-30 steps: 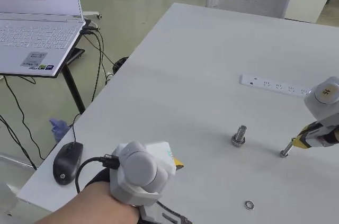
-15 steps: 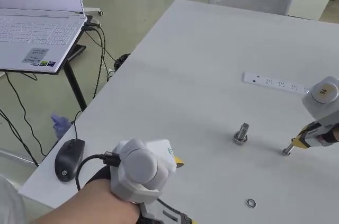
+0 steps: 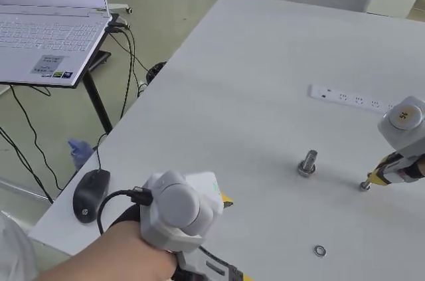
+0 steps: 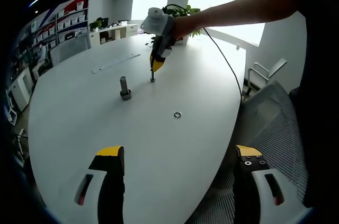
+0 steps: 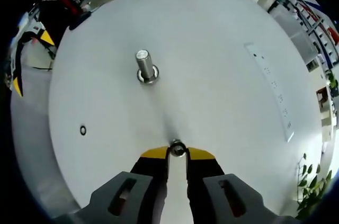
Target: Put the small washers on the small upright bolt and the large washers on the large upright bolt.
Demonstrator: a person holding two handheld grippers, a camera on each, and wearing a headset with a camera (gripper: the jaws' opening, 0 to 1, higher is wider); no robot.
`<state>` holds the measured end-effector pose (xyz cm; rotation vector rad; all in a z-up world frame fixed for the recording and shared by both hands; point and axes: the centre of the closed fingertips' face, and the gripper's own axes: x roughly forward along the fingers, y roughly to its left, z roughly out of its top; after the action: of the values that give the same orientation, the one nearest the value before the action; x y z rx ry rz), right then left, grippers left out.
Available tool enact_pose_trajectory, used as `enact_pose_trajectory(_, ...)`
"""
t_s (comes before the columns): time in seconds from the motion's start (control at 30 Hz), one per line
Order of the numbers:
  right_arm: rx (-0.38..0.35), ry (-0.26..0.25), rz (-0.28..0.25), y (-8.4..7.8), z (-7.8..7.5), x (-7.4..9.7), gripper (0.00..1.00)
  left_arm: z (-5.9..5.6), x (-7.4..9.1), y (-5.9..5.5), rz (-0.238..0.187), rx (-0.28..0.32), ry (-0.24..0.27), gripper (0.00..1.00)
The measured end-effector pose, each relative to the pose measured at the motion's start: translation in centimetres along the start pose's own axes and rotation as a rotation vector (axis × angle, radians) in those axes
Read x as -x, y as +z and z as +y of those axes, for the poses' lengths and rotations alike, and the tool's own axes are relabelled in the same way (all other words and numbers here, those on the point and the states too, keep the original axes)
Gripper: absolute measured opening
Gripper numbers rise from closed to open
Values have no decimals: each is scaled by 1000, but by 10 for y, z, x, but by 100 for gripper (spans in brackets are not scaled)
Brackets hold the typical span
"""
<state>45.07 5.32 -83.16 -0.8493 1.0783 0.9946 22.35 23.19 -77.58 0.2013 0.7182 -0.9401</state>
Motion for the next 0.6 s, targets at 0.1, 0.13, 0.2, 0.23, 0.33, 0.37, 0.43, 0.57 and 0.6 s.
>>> enact_pose_trajectory(0.1, 3, 2, 7, -2, 1, -4, 13, 0, 0, -1, 3, 3, -1, 84)
enact_pose_trajectory(0.13, 8, 3, 11, -3, 2, -5, 13, 0, 0, -1, 3, 2, -1, 84)
enact_pose_trajectory(0.2, 14, 2, 16, -3, 3, -7, 13, 0, 0, 0, -1, 6, -1, 84)
enact_pose_trajectory(0.23, 16, 3, 16, -3, 4, -8, 13, -1, 0, 0, -2, 6, -2, 84)
enact_pose_trajectory(0.33, 22, 5, 20, -2, 7, -12, 13, -1, -1, -1, 1, 4, -4, 83)
enact_pose_trajectory(0.37, 26, 5, 22, -2, 7, -14, 13, -1, -1, -1, 0, 5, -5, 83)
enact_pose_trajectory(0.43, 28, 1, 26, -3, 7, -17, 13, -2, -1, 0, 1, 5, -6, 83)
enact_pose_trajectory(0.57, 23, 5, 30, -5, 8, -21, 13, -1, -1, 0, 0, 9, -2, 84)
enact_pose_trajectory(0.6, 21, 6, 32, -6, 7, -23, 13, -1, -1, 0, -1, 9, 0, 84)
